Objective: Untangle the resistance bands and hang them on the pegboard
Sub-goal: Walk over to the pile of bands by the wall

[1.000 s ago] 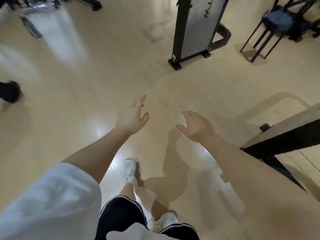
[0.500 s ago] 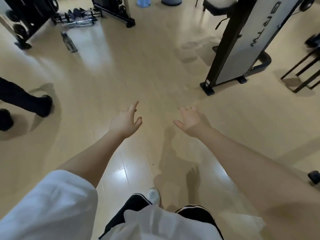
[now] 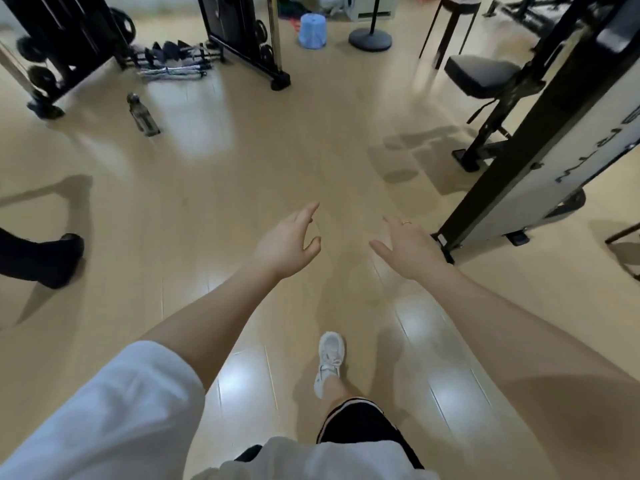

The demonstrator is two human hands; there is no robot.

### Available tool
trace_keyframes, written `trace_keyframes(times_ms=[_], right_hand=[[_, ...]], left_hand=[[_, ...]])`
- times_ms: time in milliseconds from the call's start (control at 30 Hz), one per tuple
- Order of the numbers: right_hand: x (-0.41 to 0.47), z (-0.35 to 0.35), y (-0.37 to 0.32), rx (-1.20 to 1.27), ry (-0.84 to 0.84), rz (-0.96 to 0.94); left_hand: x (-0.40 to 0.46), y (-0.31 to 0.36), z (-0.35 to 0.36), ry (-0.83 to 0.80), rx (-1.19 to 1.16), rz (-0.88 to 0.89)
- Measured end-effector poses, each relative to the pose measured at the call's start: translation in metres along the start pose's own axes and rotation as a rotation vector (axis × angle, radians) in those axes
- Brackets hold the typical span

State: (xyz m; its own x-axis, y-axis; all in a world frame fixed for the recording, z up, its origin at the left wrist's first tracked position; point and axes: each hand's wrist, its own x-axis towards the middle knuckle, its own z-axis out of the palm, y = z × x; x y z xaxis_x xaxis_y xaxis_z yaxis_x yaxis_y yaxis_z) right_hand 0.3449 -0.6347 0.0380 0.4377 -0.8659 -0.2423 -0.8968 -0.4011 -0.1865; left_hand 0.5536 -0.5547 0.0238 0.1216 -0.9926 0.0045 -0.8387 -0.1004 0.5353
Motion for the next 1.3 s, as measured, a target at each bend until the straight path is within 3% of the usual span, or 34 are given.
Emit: trace_keyframes(times_ms=[167, 300, 433, 767, 933, 1100, 1300], right_hand=[[0.143, -0.054, 0.015, 0.029, -0.071, -0.023], [0.257, -0.087, 0.004, 0.042, -0.087, -0.072], [0.371, -0.104, -0.014, 0.021, -0.1, -0.182], [0.693, -0.169, -0.04, -0.021, -0.047, -0.235], [0.819, -0.226, -0.008, 0.058, 0.003, -0.125], [0.949, -0.252, 0.055, 0.101, -0.028, -0.006], [1.15, -0.279, 0.109, 0.118, -0.068, 0.018]], left_hand=[[0.138, -0.027, -0.035, -0.02, 0.004, -0.104], [0.227, -0.063, -0.072, 0.084, -0.038, -0.159], [0.318, -0.111, -0.097, 0.12, 0.12, -0.264], [0.632, -0.217, -0.146, 0.043, 0.197, -0.194], [0.799, -0.22, -0.159, -0.032, 0.026, -0.091], [0.958, -0.21, -0.153, 0.013, 0.141, 0.069], [1.147, -0.235, -0.129, -0.048, 0.147, 0.006]])
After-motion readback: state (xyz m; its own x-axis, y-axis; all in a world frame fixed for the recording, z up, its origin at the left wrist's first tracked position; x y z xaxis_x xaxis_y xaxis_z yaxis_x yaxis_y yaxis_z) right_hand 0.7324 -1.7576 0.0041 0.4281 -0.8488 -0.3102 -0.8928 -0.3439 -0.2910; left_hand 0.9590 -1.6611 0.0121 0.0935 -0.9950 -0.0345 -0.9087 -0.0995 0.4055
